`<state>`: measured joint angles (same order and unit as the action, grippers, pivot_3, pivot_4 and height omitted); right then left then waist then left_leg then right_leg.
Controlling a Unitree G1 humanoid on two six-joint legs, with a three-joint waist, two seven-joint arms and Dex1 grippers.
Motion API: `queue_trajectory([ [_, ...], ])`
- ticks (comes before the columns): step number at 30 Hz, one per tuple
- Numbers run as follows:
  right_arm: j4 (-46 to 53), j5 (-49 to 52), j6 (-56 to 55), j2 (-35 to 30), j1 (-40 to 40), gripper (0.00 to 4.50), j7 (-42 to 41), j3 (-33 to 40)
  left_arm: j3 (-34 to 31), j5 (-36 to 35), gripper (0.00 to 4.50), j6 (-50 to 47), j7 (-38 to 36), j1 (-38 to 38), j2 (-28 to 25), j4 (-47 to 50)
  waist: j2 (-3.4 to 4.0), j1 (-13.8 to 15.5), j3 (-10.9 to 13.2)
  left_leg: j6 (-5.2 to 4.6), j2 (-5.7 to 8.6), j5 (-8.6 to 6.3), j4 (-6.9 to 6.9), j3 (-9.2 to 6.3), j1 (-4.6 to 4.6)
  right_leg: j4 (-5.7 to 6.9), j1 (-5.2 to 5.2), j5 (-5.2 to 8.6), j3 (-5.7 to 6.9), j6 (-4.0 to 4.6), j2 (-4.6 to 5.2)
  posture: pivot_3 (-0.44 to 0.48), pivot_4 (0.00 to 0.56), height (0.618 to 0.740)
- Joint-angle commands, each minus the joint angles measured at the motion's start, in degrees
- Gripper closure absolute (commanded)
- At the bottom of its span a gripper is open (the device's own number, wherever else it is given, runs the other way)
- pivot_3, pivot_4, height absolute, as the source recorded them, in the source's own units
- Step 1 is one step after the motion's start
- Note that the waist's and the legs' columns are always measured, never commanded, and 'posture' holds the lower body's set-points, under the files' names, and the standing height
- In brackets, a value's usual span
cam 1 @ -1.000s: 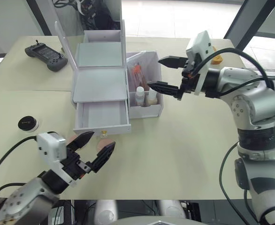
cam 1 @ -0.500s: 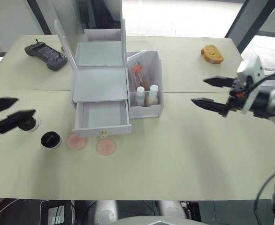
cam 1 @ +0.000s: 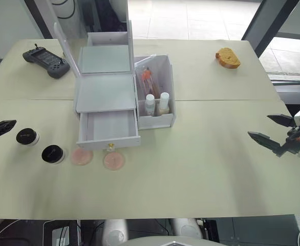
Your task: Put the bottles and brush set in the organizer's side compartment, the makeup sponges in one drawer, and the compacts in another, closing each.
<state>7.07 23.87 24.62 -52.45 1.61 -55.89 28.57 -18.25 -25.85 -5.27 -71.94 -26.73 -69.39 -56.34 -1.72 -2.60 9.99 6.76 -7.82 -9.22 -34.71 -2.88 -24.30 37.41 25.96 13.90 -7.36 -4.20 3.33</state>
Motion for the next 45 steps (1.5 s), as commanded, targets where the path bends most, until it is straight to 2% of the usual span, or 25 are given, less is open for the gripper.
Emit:
queue_trajectory([
  [1, 3.06, 3.15, 1.11, -1.08, 3.78, 0.0, 0.96, 1.53, -0.44, 1.65, 0.04, 1.83, -2.77, -3.12, -0.55, -0.12, 0.0, 0.06, 0.0, 0.01, 0.0, 0.01, -0.03, 0.01, 0.0, 0.08, 0.0, 0.02, -0.01, -0.02, 0.0, 0.0, 0.15, 0.705],
  [5, 6.81, 9.88, 10.61, -2.46, 12.38, 0.0, 0.42, -3.74, -2.72, -0.75, 0.04, -1.81, -8.73, -2.19, -0.48, 2.2, 0.0, -0.3, 0.0, 0.02, 0.0, 0.01, -0.02, -0.02, 0.08, 0.38, 0.06, 0.06, -0.01, -0.07, -0.01, 0.0, 0.15, 0.705],
  [7, 10.16, 14.57, 15.58, -3.03, 17.84, 0.0, -0.71, -7.61, -4.67, -1.91, 0.04, -3.0, -12.99, 4.42, -0.86, 7.04, 0.02, -1.06, 0.01, 0.02, 0.0, 0.01, -0.02, -0.03, 0.09, 0.53, 0.09, 0.08, -0.01, -0.11, -0.01, 0.0, 0.15, 0.705],
  [10, 14.79, 20.33, 21.84, -4.28, 24.78, 0.0, -3.31, -13.38, -11.86, -4.35, 0.04, -3.52, -16.01, 19.82, 0.81, 20.43, 0.06, -1.81, 0.03, 0.01, -0.05, 0.01, 0.14, -0.04, 0.1, 0.65, 0.2, 0.11, -0.02, -0.16, -0.04, 0.0, 0.15, 0.705],
  [15, 15.08, 22.09, 26.38, -4.09, 34.78, 0.0, -5.38, -22.19, -26.0, -10.43, 0.04, -13.63, -10.82, 42.29, 10.15, 51.98, -0.07, -1.17, 0.06, 0.0, -0.08, 0.0, 0.16, -0.1, 0.04, 0.65, 0.25, 0.3, 0.06, -0.03, -0.04, 0.0, 0.15, 0.705],
  [18, 14.74, 21.85, 26.61, -3.9, 37.61, 0.0, -7.66, -25.63, -29.56, -14.55, 0.04, -20.62, -4.17, 52.51, 17.46, 71.48, -0.15, -0.36, 0.07, 0.02, -0.06, 0.0, -0.1, -0.05, -0.01, 0.6, 0.17, 0.45, 0.01, 0.17, 0.02, 0.0, 0.15, 0.705],
  [20, 14.99, 22.27, 26.81, -4.12, 37.95, 0.0, -9.04, -26.74, -30.31, -16.33, 0.04, -23.32, -0.11, 55.58, 20.72, 78.75, -0.21, 0.24, 0.06, 0.02, -0.04, -0.01, -0.15, -0.04, 0.05, 0.57, 0.12, 0.45, 0.0, 0.17, 0.03, 0.0, 0.15, 0.705],
  [25, 17.34, 20.02, 23.72, -6.42, 31.48, 0.0, -12.3, -28.01, -26.48, -17.48, 0.04, -28.82, 15.71, 60.15, 29.87, 95.29, -0.34, 0.71, -0.01, 0.02, -0.02, -0.01, -0.26, -0.07, 0.05, 0.57, 0.03, 0.45, -0.01, 0.17, 0.03, 0.0, 0.15, 0.705],
  [28, 18.68, 16.65, 19.26, -6.75, 27.69, 0.0, -13.25, -28.81, -19.56, -15.57, 0.04, -29.58, 24.26, 61.94, 35.53, 104.27, -0.36, 0.33, -0.03, -0.01, -0.01, -0.03, -0.27, -0.03, 0.1, 0.53, -0.02, 0.44, -0.06, 0.15, 0.03, 0.0, 0.15, 0.705],
  [32, 18.46, 14.34, 19.24, -4.61, 27.72, 0.0, -10.01, -30.15, -9.21, -8.44, 0.04, -30.46, 32.37, 61.94, 38.11, 105.8, -0.36, -0.1, -0.03, -0.03, 0.0, -0.03, -0.28, -0.07, 0.21, 0.64, -0.02, 0.42, -0.08, 0.15, -0.03, 0.0, 0.15, 0.705],
  [35, 19.17, 12.4, 19.0, -4.43, 28.02, 0.0, -8.77, -30.68, -4.26, -9.37, 0.04, -33.87, 38.36, 61.17, 40.54, 107.38, -0.36, -0.12, -0.03, -0.04, 0.0, -0.03, -0.3, -0.08, 0.23, 0.6, -0.08, 0.42, -0.11, 0.16, -0.03, 0.0, 0.15, 0.705],
  [38, 19.78, 12.94, 20.81, -3.19, 29.87, 0.0, -6.67, -30.28, 0.93, -7.5, 0.04, -36.67, 42.55, 58.92, 40.37, 107.86, -0.37, -0.05, -0.02, -0.04, 0.01, -0.04, -0.33, -0.09, 0.21, 0.57, -0.11, 0.42, -0.11, 0.16, -0.03, 0.0, 0.15, 0.705],
  [41, 21.19, 13.18, 22.35, -3.68, 30.89, 0.0, -5.3, -29.88, 5.71, -1.56, 0.04, -39.06, 47.88, 53.13, 38.14, 106.58, -0.39, 0.28, -0.02, -0.04, 0.04, -0.03, -0.35, -0.14, 0.21, 0.57, -0.15, 0.42, -0.1, 0.16, -0.03, 0.0, 0.15, 0.705],
  [45, 22.6, 13.12, 24.13, -4.33, 32.92, 0.0, -3.7, -29.9, 10.63, 0.25, 0.04, -43.08, 51.79, 47.24, 37.85, 106.21, -0.4, 0.25, -0.02, -0.03, 0.07, -0.04, -0.38, -0.13, 0.21, 0.46, -0.27, 0.41, -0.1, 0.15, -0.01, 0.0, 0.15, 0.705],
])
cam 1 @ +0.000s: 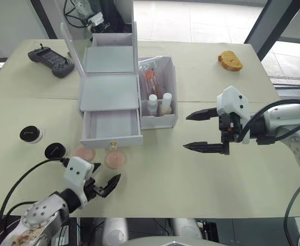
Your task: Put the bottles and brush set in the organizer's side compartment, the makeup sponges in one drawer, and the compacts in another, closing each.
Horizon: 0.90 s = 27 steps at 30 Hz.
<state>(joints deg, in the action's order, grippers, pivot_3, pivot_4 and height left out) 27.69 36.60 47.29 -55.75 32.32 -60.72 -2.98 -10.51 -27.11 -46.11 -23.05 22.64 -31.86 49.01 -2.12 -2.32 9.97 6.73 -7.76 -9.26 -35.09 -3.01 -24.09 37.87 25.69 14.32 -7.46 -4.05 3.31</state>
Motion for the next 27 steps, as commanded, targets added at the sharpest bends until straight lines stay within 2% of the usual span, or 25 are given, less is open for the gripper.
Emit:
queue_trajectory([
  [1, 2.3, 0.98, 2.3, -0.96, 2.83, 0.0, 1.58, 2.0, 3.91, 1.75, 0.04, -3.13, 3.82, -3.44, 0.58, 0.73, 0.0, -0.08, 0.0, 0.0, 0.0, 0.0, 0.0, 0.0, 0.0, 0.0, -0.02, 0.0, 0.0, 0.0, 0.0, 0.0, 0.15, 0.705],
  [9, 4.84, 3.21, 6.26, -1.77, 4.17, 0.0, 3.52, 4.08, 9.7, 4.03, 0.04, -6.09, 5.66, -10.06, 0.2, -2.33, -0.01, -0.01, 0.0, -0.03, 0.0, -0.01, 0.02, -0.03, 0.05, 0.02, -0.08, -0.02, 0.02, -0.02, -0.01, 0.0, 0.15, 0.705],
  [12, 5.46, 4.23, 7.26, -2.06, 4.4, 0.0, 4.29, 4.73, 10.08, 4.66, 0.63, -6.99, 6.38, -10.93, 0.27, -2.83, -0.01, -0.03, 0.0, -0.03, 0.01, -0.02, 0.02, -0.05, 0.14, -0.07, -0.24, -0.02, 0.03, -0.02, -0.01, 0.0, 0.15, 0.705],
  [15, 5.52, 4.31, 7.55, -2.05, 4.68, 0.0, 4.83, 4.82, 10.53, 4.99, 1.54, -7.69, 7.04, -11.71, 1.1, -3.33, -0.01, -0.1, 0.0, -0.05, 0.0, -0.03, 0.07, -0.05, 0.32, -0.1, -0.4, -0.01, 0.04, -0.03, -0.01, 0.0, 0.15, 0.705],
  [17, 5.44, 4.17, 7.62, -1.96, 4.87, 0.0, 5.06, 4.76, 10.7, 5.11, 1.56, -8.04, 7.29, -11.86, 1.41, -3.46, -0.01, -0.05, 0.0, -0.05, 0.0, -0.03, 0.07, -0.05, 0.35, -0.14, -0.45, -0.01, 0.05, -0.03, -0.01, 0.0, 0.15, 0.705],
  [19, 5.19, 4.23, 7.39, -1.76, 5.07, 0.0, 4.81, 4.54, 9.34, 3.63, 1.56, -7.08, 3.21, -11.94, -1.23, -3.58, -0.01, 0.01, 0.0, -0.05, 0.0, -0.03, 0.07, -0.06, 0.35, -0.15, -0.47, -0.01, 0.06, -0.03, 0.0, 0.0, 0.15, 0.705],
  [21, 4.8, 4.39, 7.05, -1.24, 5.46, 0.0, 4.43, 4.13, 6.17, 1.33, 1.56, -4.4, -4.06, -10.42, -5.97, -3.32, -0.01, -0.07, 0.0, -0.05, 0.0, -0.03, 0.08, -0.08, 0.36, -0.15, -0.45, -0.01, 0.09, -0.03, 0.0, 0.0, 0.15, 0.705],
  [25, 3.51, 3.83, 5.68, 0.17, 6.14, 0.0, 3.49, 2.85, -3.89, -0.55, 1.56, 4.48, -18.45, -2.97, -15.4, -4.36, 0.0, -0.63, 0.0, -0.09, -0.02, -0.06, 0.21, -0.02, 0.37, -0.2, -0.39, -0.01, 0.08, -0.02, 0.01, 0.0, 0.15, 0.705],
  [27, 2.71, 3.54, 4.93, 1.11, 6.52, 0.0, 2.77, 2.1, -11.86, -4.29, 1.56, 8.19, -26.09, -0.34, -17.2, -5.85, -0.01, -0.49, 0.02, -0.09, -0.02, -0.06, 0.2, -0.03, 0.35, -0.22, -0.36, 0.0, 0.1, -0.01, 0.01, 0.0, 0.15, 0.705],
])
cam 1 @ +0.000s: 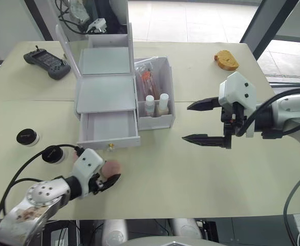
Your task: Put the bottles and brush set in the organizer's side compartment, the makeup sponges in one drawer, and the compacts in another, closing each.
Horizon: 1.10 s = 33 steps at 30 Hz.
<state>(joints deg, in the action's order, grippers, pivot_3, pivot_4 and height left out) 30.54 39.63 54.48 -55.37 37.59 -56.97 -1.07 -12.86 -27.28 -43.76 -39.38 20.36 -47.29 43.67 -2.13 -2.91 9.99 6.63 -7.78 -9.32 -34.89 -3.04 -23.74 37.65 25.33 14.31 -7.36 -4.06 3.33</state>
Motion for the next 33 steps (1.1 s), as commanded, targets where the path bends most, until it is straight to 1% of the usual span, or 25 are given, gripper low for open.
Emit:
queue_trajectory([
  [1, -0.78, 0.44, -2.68, 1.46, 1.65, 0.0, -1.41, -0.3, -14.01, -6.59, 1.56, 8.1, -14.94, 2.79, -2.74, -1.16, -0.01, 0.16, 0.01, 0.0, 0.0, 0.0, -0.01, 0.01, -0.01, 0.0, 0.02, 0.0, -0.01, 0.0, 0.01, 0.0, 0.15, 0.705],
  [3, -2.05, -0.2, -3.86, 2.67, 2.5, 0.0, -2.33, -1.53, -23.66, -12.81, 1.56, 7.37, -24.2, 2.34, -6.19, -5.66, -0.06, 0.33, 0.05, 0.0, 0.0, 0.0, -0.03, 0.02, -0.02, 0.0, 0.04, 0.0, 0.01, 0.01, 0.01, 0.0, 0.15, 0.705],
  [5, -3.58, -1.12, -5.06, 3.47, 3.25, 0.0, -3.33, -2.54, -31.04, -15.53, 1.56, 6.08, -32.63, 0.85, -11.72, -12.32, -0.07, 0.53, 0.06, 0.0, -0.01, 0.0, -0.04, -0.01, -0.02, 0.02, 0.05, 0.01, 0.06, 0.01, 0.02, 0.0, 0.15, 0.705],
  [7, -4.8, -2.02, -6.21, 3.78, 3.85, 0.0, -4.16, -3.27, -34.65, -17.33, 1.56, 4.84, -38.12, -1.76, -17.0, -17.4, -0.07, 0.57, 0.08, 0.01, -0.01, 0.0, -0.04, 0.01, -0.04, -0.02, 0.06, 0.01, 0.07, 0.02, 0.04, 0.0, 0.15, 0.705],
  [9, -5.74, -2.44, -7.0, 4.53, 4.49, 0.0, -4.39, -3.64, -34.08, -19.61, 1.56, 2.96, -39.82, -7.8, -22.79, -22.29, -0.09, 0.61, 0.1, 0.01, 0.0, -0.01, -0.02, 0.04, -0.06, -0.11, 0.03, 0.01, 0.07, 0.03, 0.07, 0.0, 0.15, 0.705],
  [11, -6.1, -2.9, -7.73, 5.21, 4.72, 0.0, -4.31, -3.7, -29.27, -21.18, 1.56, 1.66, -37.89, -15.62, -26.92, -25.96, -0.1, 0.55, 0.14, 0.01, -0.01, 0.0, 0.01, 0.03, -0.09, -0.09, 0.09, 0.01, 0.08, 0.03, 0.07, 0.0, 0.15, 0.705],
  [12, -6.04, -2.99, -7.81, 5.53, 4.69, 0.0, -4.0, -3.64, -24.93, -22.12, 1.56, 0.71, -34.75, -21.24, -27.38, -27.38, -0.07, 0.52, 0.16, 0.01, -0.01, 0.0, 0.01, 0.05, -0.11, -0.07, 0.12, 0.01, 0.08, 0.03, 0.07, 0.0, 0.15, 0.705],
  [13, -5.9, -2.88, -7.53, 5.73, 4.63, 0.0, -3.69, -3.53, -20.7, -22.84, 1.56, -0.19, -32.33, -26.5, -27.16, -28.48, -0.07, 0.43, 0.16, 0.01, -0.01, 0.0, 0.05, 0.04, -0.09, -0.08, 0.11, 0.01, 0.08, 0.02, 0.07, 0.0, 0.15, 0.705],
  [14, -5.62, -2.46, -6.79, 5.73, 4.5, 0.0, -3.45, -3.28, -16.45, -22.45, 1.56, 0.14, -31.62, -30.79, -26.59, -28.97, -0.05, 0.44, 0.17, 0.01, -0.01, 0.0, 0.09, 0.04, -0.1, -0.05, 0.12, 0.01, 0.08, 0.02, 0.06, 0.0, 0.15, 0.705],
  [16, -4.72, -1.14, -4.54, 5.38, 3.73, 0.0, -2.48, -2.13, -8.31, -19.98, 1.56, 1.34, -32.48, -37.46, -25.08, -30.13, -0.03, 0.41, 0.17, 0.0, -0.01, 0.0, 0.14, 0.02, -0.1, 0.01, 0.13, 0.01, 0.08, 0.01, 0.02, 0.0, 0.15, 0.705],
  [19, -3.21, -0.63, -2.74, 4.57, 1.97, 0.0, -0.87, -0.91, 0.08, -15.56, 1.56, 3.44, -33.51, -43.8, -23.15, -32.68, -0.03, 0.2, 0.18, 0.0, -0.03, 0.0, 0.16, 0.01, -0.14, 0.11, 0.21, 0.01, 0.07, 0.01, -0.03, 0.0, 0.15, 0.705],
  [23, 0.11, 0.72, -0.66, 3.71, -1.46, 0.0, 1.56, 1.9, 8.54, -8.81, 1.56, 7.49, -34.59, -50.86, -19.61, -36.2, -0.04, 0.45, 0.18, -0.02, -0.04, 0.02, 0.1, -0.05, -0.46, 0.39, 0.64, 0.01, 0.05, -0.01, -0.11, 0.0, 0.15, 0.705],
  [26, 2.66, 2.19, 0.52, 3.4, -3.83, 0.0, 3.15, 3.19, 11.03, -5.68, 1.56, 9.46, -35.75, -53.3, -18.51, -38.31, -0.04, 0.41, 0.18, -0.01, -0.04, 0.04, 0.04, -0.06, -0.54, 0.42, 0.7, -0.02, 0.03, -0.05, -0.11, 0.0, 0.15, 0.705],
  [29, 4.03, 2.8, 1.56, 3.05, -5.5, 0.0, 4.73, 4.21, 11.29, -5.79, 1.56, 9.43, -37.46, -52.71, -18.04, -37.67, -0.04, 0.34, 0.18, -0.01, -0.04, 0.03, 0.06, -0.06, -0.54, 0.43, 0.71, -0.17, 0.02, -0.32, -0.11, 0.0, 0.15, 0.705],
  [33, 4.14, 3.04, 1.26, 2.11, -5.92, 0.0, 4.94, 3.89, 11.17, -5.19, 1.56, 9.33, -38.36, -52.26, -17.65, -37.46, -0.04, 0.46, 0.18, -0.01, -0.04, 0.04, 0.04, -0.06, -0.55, 0.42, 0.71, -0.18, 0.02, -0.34, -0.11, 0.0, 0.15, 0.705],
])
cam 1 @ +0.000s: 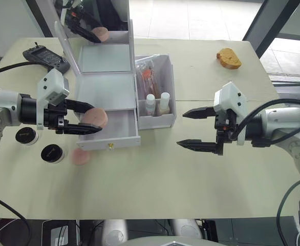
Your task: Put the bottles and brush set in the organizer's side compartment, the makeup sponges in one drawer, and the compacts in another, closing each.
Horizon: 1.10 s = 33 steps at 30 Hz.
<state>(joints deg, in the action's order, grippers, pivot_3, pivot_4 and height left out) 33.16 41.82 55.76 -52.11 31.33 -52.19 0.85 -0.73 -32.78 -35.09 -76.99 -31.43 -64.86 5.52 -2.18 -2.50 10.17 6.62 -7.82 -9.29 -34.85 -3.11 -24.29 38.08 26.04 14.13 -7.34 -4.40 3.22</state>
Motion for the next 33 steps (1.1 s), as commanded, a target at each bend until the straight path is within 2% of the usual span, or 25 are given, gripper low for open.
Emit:
queue_trajectory([
  [1, 1.47, 0.87, -0.16, -1.38, 0.22, 0.0, 0.03, 1.83, -0.98, 0.42, 1.56, 0.52, -0.82, -0.62, 0.07, 0.54, 0.0, 0.06, 0.0, 0.0, 0.0, 0.0, -0.01, 0.0, 0.0, 0.0, -0.01, 0.01, 0.0, 0.02, 0.0, 0.0, 0.15, 0.705],
  [4, 0.94, 0.24, -0.8, -1.84, 0.25, 0.0, -0.15, 1.25, -0.93, 1.11, 1.56, 0.57, -1.08, -0.59, 0.06, 0.62, 0.0, 0.07, 0.0, 0.0, 0.0, 0.0, -0.02, 0.0, -0.01, 0.0, -0.01, 0.01, 0.0, 0.01, 0.0, 0.0, 0.15, 0.705],
  [6, 0.52, 0.0, -0.97, -1.71, 0.75, 0.0, 0.02, 1.05, -1.03, 1.65, 0.84, -0.06, -0.75, -0.4, -0.28, 0.78, 0.0, 0.06, 0.0, 0.0, 0.0, 0.0, -0.02, 0.0, -0.01, 0.0, -0.01, 0.0, 0.0, -0.01, 0.0, 0.0, 0.15, 0.705],
  [9, 0.27, -0.3, -1.36, -1.84, 0.73, 0.0, -0.26, 0.74, -1.35, 1.5, 0.05, -1.5, -0.72, -1.17, -0.98, 0.92, 0.0, 0.03, 0.0, 0.0, 0.0, 0.0, -0.01, -0.01, 0.0, 0.0, -0.01, -0.01, 0.0, -0.01, 0.0, 0.0, 0.15, 0.705],
  [15, -1.06, -0.83, -2.45, -2.52, 0.97, 0.0, -1.53, 0.86, -4.54, -1.43, 0.05, -4.47, -2.11, -2.67, -2.83, 1.76, 0.0, 0.03, 0.0, 0.0, 0.0, 0.0, -0.02, -0.01, -0.01, 0.0, -0.01, -0.01, 0.0, -0.02, 0.0, 0.0, 0.15, 0.705],
  [20, -4.88, -4.07, -8.39, -2.94, -0.85, 0.0, -2.95, 3.27, -12.9, -5.04, 0.05, -6.77, -1.09, -1.48, -2.78, -2.9, 0.0, -0.08, 0.0, -0.01, 0.0, 0.0, -0.01, 0.0, 0.0, 0.0, -0.01, -0.01, 0.0, -0.02, 0.0, 0.0, 0.15, 0.705],
  [24, -13.42, -4.81, -16.57, -0.46, -7.6, 0.0, -5.63, 9.71, -21.32, -0.33, 0.05, -0.89, -0.24, 5.3, -4.76, -14.56, 0.0, -0.23, -0.01, -0.02, 0.0, 0.0, 0.02, 0.0, 0.06, 0.03, -0.03, -0.01, 0.0, -0.03, 0.0, 0.0, 0.15, 0.705],
  [27, -22.66, -9.35, -25.97, 1.85, -13.03, 0.0, -5.4, 13.45, -25.48, 4.23, 0.05, 7.79, -0.39, 10.68, -6.24, -25.64, -0.01, -0.14, -0.01, -0.03, 0.0, -0.01, 0.02, 0.01, 0.06, 0.03, -0.02, -0.01, 0.02, -0.02, 0.0, 0.0, 0.15, 0.705],
  [33, -38.58, -15.29, -40.16, 3.62, -18.11, 0.0, -3.32, 19.58, -29.31, 10.21, 0.05, 23.17, 3.98, 13.32, -8.01, -49.78, 0.0, 0.23, -0.01, -0.02, 0.0, 0.0, -0.01, 0.06, 0.07, 0.02, -0.03, 0.0, 0.02, 0.02, 0.02, 0.0, 0.15, 0.705],
])
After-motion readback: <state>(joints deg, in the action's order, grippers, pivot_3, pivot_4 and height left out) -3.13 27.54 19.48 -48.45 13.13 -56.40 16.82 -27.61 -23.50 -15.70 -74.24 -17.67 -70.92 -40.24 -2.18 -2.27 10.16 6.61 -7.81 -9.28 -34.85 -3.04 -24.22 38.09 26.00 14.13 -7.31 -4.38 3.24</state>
